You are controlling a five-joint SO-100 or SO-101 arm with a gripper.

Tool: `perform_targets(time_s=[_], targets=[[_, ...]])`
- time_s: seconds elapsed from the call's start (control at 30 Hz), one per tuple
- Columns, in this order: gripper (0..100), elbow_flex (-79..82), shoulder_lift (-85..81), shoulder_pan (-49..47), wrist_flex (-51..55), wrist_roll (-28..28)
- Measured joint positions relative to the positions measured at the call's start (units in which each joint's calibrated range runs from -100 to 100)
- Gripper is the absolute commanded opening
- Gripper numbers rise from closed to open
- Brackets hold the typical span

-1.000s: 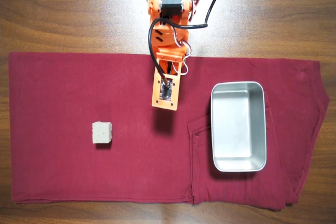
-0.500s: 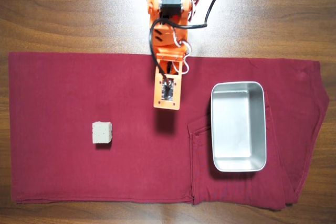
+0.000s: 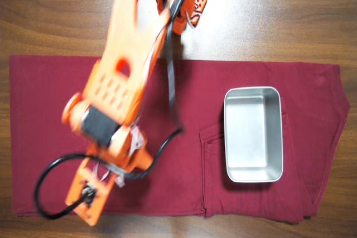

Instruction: Grab the cube

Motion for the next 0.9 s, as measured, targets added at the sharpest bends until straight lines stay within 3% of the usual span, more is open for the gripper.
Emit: perform_targets(time_s=[0.27,0.5,0.9], targets=[[40,-6.1,8.3,16.2,-3.8,5.0],[43,-6.1,12.4,15.6,-6.5,2.8],[37,-6.2,19.7,13.7,-9.7,0.2]])
